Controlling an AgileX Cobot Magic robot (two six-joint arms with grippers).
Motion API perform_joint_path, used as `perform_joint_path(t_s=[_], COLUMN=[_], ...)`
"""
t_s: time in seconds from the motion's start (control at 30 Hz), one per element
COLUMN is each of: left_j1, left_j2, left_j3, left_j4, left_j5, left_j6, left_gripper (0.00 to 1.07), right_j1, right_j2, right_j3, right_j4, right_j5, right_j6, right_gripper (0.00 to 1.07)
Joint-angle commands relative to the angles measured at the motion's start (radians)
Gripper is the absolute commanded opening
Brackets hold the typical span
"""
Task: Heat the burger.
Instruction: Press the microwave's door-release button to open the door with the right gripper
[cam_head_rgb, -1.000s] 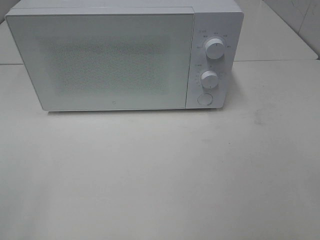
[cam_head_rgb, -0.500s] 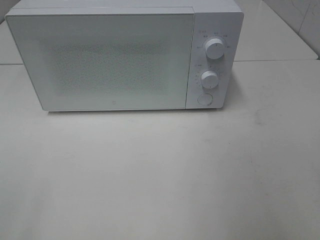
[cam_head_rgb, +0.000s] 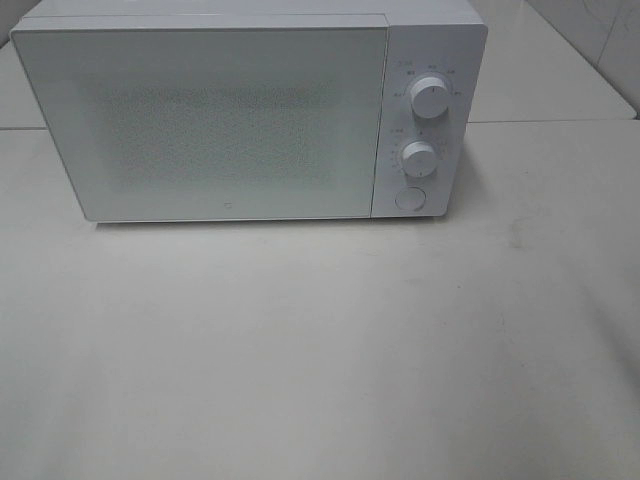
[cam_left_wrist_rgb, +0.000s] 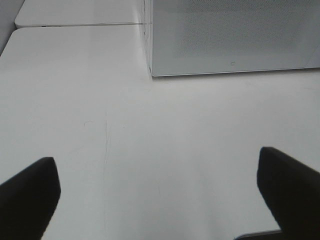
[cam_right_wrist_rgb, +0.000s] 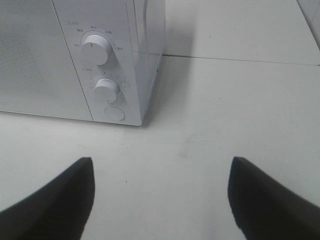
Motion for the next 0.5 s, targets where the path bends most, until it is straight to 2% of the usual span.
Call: perform_joint_path(t_s=[0.03,0.5], left_j1=[0.002,0.002], left_j2=[-0.019,-0.019], left_j3=[0.003,0.003], left_j4=[-0.003,-0.003], left_j5=[0.0,0.0], left_j6=[-0.007,-0.007], left_gripper=[1.0,1.0], right_j1=[-0.008,-0.008], right_j2=[0.102,0.381], right_j3=[0.004,0.004], right_j4=[0.001,0.001], right_j5=[-0.104,-0.377], right_j6=[-0.009,0.015], right_gripper=[0.73,0.73])
